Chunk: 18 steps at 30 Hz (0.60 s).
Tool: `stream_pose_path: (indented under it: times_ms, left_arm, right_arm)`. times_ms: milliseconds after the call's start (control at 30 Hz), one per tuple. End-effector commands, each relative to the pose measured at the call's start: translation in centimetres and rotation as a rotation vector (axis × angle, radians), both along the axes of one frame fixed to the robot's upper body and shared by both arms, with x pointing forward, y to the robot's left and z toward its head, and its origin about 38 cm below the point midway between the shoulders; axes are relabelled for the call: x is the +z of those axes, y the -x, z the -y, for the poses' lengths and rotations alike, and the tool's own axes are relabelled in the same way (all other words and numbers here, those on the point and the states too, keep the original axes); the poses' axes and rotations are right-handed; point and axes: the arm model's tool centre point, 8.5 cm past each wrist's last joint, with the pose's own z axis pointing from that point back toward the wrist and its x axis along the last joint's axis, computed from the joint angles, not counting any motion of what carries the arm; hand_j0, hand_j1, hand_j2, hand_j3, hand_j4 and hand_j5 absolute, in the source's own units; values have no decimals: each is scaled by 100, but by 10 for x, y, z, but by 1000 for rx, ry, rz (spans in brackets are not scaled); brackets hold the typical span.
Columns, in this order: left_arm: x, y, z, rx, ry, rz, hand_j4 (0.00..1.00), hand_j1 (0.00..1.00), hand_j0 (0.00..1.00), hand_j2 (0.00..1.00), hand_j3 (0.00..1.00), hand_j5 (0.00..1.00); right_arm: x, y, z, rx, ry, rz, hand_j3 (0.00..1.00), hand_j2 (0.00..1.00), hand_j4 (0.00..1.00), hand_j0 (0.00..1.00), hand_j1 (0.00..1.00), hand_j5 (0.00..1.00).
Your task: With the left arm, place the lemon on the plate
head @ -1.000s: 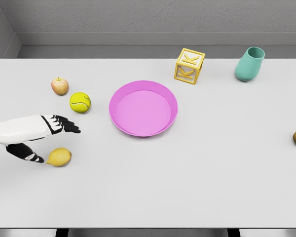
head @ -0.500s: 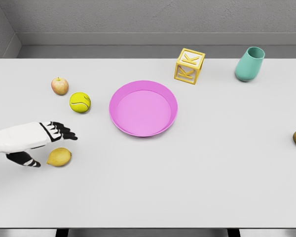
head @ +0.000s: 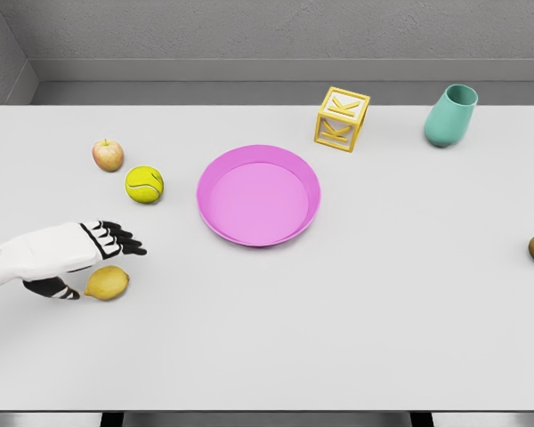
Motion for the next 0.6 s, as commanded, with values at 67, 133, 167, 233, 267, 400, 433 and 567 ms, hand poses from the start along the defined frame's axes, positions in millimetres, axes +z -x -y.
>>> stream_pose_path:
  times_ms: [67, 133, 167, 233, 267, 400, 433, 567]
  left_arm:
    - [-2, 0, 0, 2, -9, -3, 100, 100, 100, 100, 100, 100]
    - [-5, 1, 0, 2, -34, 1, 100, 100, 100, 100, 100, 100]
    - [-5, 1, 0, 1, -32, 1, 100, 100, 100, 100, 100, 100]
    - [-5, 1, 0, 1, -34, 1, 100, 100, 100, 100, 100, 100]
    - [-4, 1, -1, 2, -32, 2, 100, 100, 100, 100, 100, 100]
    - [-2, 1, 1, -3, -31, 9, 100, 100, 100, 100, 100, 100]
    - [-1, 1, 1, -4, -33, 13, 100, 100, 100, 100, 100, 100]
    - [1, 3, 7, -22, -30, 21, 100, 100, 100, 100, 100, 100]
  right_arm:
    - [0, 0, 0, 0, 0, 0, 100, 100, 100, 100, 100, 100]
    - [0, 0, 0, 0, 0, 0, 100, 100, 100, 100, 100, 100]
    - [0, 0, 0, 0, 0, 0, 100, 100, 100, 100, 100, 100]
    - [0, 0, 0, 0, 0, 0, 100, 100, 100, 100, 100, 100]
    - [0, 0, 0, 0, 0, 0, 100, 100, 100, 100, 100, 100]
    - [0, 0, 0, 0, 0, 0, 100, 100, 100, 100, 100, 100]
    - [0, 0, 0, 0, 0, 0, 100, 100, 100, 100, 100, 100]
    - [0, 0, 0, 0, 0, 0, 100, 100, 100, 100, 100, 100]
